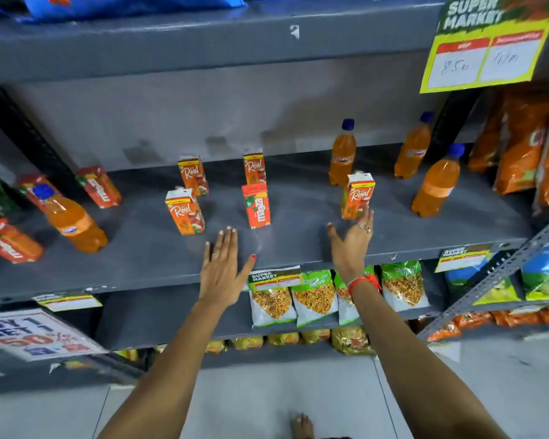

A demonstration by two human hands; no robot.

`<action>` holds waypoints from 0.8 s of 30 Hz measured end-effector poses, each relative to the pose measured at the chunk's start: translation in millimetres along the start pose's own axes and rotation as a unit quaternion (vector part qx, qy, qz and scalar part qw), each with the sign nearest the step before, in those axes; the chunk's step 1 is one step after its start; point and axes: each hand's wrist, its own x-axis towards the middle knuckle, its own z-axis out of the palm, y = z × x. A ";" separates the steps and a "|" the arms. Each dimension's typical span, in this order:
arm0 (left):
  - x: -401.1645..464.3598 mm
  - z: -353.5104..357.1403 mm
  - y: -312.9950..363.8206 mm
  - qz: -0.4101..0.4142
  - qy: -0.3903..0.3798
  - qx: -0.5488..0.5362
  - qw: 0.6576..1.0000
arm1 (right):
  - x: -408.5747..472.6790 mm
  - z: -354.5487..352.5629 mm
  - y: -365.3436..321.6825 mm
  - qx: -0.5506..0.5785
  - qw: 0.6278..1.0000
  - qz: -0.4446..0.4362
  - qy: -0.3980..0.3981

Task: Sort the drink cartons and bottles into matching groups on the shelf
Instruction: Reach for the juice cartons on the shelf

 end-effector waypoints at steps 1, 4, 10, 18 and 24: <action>1.9 2.3 0.1 -0.008 0.002 0.028 1.000 | 6.5 1.5 0.5 0.012 1.000 0.009 0.022; 5.5 7.4 -2.8 -0.018 0.011 0.056 0.998 | 22.8 3.7 -4.8 0.025 0.998 0.031 0.052; 5.4 11.3 -3.2 -0.014 0.028 0.058 0.998 | 46.1 3.0 -3.5 0.023 0.992 0.042 0.118; 2.6 10.9 -0.7 -0.018 0.062 0.038 0.997 | 30.7 35.3 -27.4 0.044 0.999 0.023 0.022; 1.7 10.0 -1.4 -0.019 0.059 0.028 0.998 | 17.6 74.1 -47.8 0.044 0.998 0.003 -0.054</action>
